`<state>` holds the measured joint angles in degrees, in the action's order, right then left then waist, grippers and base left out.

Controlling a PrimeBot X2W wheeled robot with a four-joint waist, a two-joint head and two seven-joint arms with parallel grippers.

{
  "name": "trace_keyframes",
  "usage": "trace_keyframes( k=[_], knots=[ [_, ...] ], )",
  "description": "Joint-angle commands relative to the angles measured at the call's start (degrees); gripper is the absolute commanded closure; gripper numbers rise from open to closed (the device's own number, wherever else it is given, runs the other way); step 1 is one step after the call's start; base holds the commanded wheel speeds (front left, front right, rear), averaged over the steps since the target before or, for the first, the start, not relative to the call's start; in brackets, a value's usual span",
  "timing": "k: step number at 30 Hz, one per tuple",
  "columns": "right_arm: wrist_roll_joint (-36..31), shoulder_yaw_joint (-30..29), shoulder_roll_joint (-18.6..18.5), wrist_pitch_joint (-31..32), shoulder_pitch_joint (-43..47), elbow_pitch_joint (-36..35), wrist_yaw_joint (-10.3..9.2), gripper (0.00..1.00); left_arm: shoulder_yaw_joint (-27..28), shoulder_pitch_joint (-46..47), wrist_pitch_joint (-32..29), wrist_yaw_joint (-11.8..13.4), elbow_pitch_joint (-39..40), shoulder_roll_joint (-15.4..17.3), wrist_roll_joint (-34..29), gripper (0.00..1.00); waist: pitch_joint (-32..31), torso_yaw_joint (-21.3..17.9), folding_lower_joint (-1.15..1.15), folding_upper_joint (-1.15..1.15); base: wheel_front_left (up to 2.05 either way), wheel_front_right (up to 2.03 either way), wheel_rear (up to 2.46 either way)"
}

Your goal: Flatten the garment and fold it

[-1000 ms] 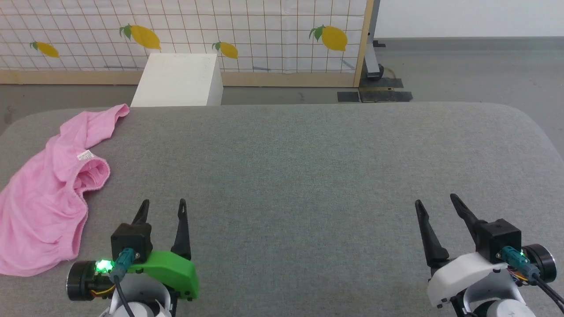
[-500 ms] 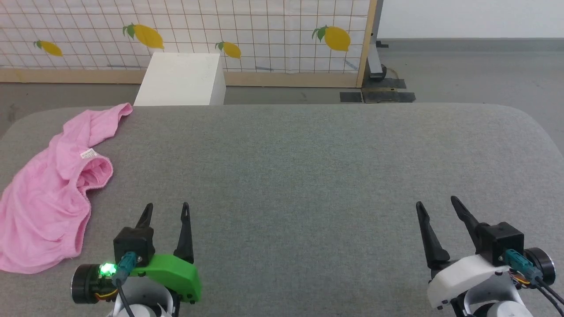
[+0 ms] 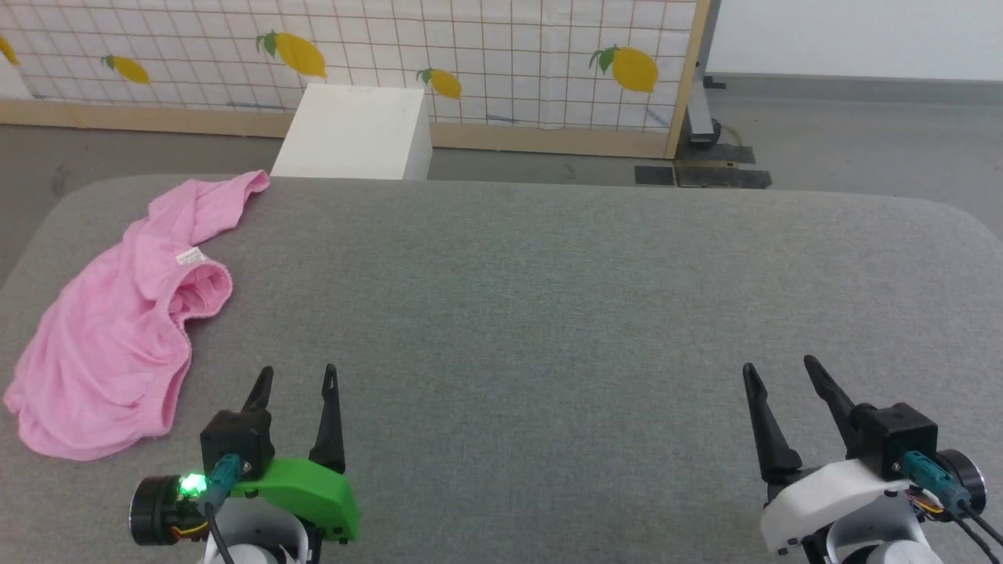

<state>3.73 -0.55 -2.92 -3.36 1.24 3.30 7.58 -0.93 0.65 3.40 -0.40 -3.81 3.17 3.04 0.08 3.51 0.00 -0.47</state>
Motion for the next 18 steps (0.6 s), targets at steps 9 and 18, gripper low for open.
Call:
trace_keyframes(
  k=[9, 18],
  knots=[
    [1.3, -0.2, 0.0, -1.6, 1.0, 1.3, -0.03, 0.0, -0.1, -0.2, 1.6, 0.3, -1.2, 0.0, 1.5, 0.0, 0.1, 3.6, 0.0, 0.16, 0.0, 0.0, 0.0],
    [2.3, 0.0, 0.0, -2.7, 1.1, 2.3, -0.03, 0.0, -0.1, -0.3, 2.7, 0.3, -1.8, 0.0, 2.9, 0.0, 0.2, 6.9, 0.0, 0.19, 0.0, 0.0, 0.0]
  ],
)
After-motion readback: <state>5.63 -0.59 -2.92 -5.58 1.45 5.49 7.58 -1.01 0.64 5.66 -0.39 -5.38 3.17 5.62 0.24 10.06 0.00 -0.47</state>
